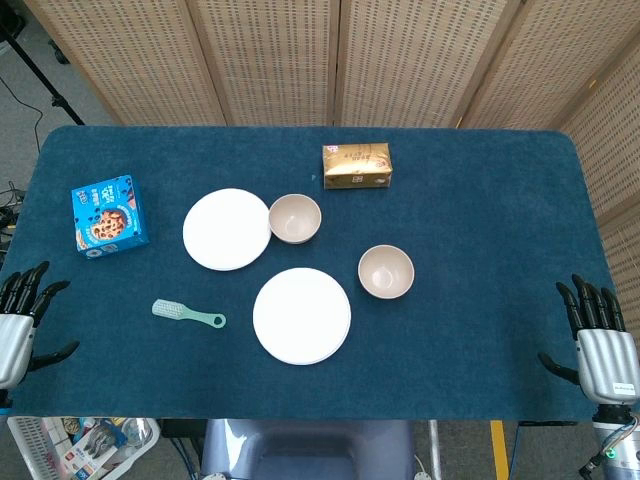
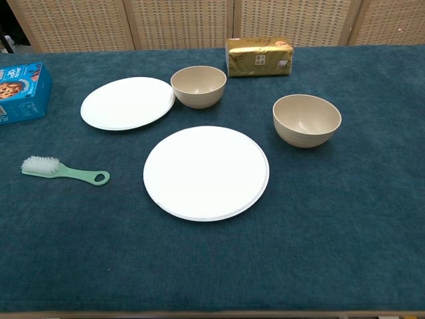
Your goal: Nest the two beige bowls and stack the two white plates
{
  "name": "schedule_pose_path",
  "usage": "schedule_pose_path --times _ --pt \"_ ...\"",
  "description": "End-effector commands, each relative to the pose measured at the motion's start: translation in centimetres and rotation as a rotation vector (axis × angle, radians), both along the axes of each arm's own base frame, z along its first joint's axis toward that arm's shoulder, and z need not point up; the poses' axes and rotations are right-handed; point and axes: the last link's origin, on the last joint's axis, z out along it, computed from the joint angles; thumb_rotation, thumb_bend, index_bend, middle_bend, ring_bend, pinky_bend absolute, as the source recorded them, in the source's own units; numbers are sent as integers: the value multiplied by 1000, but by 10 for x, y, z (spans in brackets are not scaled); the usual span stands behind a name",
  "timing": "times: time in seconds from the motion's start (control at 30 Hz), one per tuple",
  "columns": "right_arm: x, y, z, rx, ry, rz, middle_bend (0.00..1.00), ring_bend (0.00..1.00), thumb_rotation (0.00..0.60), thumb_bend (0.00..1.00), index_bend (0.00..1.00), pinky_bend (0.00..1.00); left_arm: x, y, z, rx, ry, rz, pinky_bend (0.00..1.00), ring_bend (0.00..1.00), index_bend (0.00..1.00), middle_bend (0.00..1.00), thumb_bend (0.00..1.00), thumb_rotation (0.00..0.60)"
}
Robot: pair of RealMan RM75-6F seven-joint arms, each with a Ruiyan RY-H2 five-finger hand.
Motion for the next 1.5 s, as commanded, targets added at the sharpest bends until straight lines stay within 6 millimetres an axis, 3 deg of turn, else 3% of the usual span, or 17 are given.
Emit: schedule_pose_path --times 0.03,0.3,0.47,0.77,0.93,1.07,1.13,1.3,1.5 --pt "0 1 -2 6 6 0 0 0 600 0 0 0 0 0 1 9 -5 9 0 0 205 0 18 600" --pt "1 -1 -6 26 14 6 0 0 600 0 0 0 0 0 4 15 -14 12 0 0 201 0 18 600" --pt "20 -12 -12 59 -18 101 0 0 600 0 0 0 1 1 6 9 -32 12 0 0 198 0 18 600" --pt "101 -85 -23 181 32 294 0 0 600 0 0 0 2 4 6 18 -37 24 0 0 198 0 18 600" --pt "142 -125 -43 295 -25 309 0 0 600 0 4 0 4 2 9 34 -36 14 0 0 198 0 18 600" --pt "173 -154 -60 397 -74 328 0 0 600 0 66 0 4 3 10 47 -30 9 0 0 199 0 18 600" --pt "189 -169 -70 432 -80 346 0 0 600 0 81 0 3 4 11 53 -31 13 0 0 199 0 18 600" --pt "251 -215 -122 537 -157 366 0 0 600 0 114 0 -1 10 11 62 -28 36 0 0 198 0 18 600" --pt "278 -242 -154 523 -172 324 0 0 600 0 161 0 -4 13 14 81 -27 55 0 0 199 0 18 600"
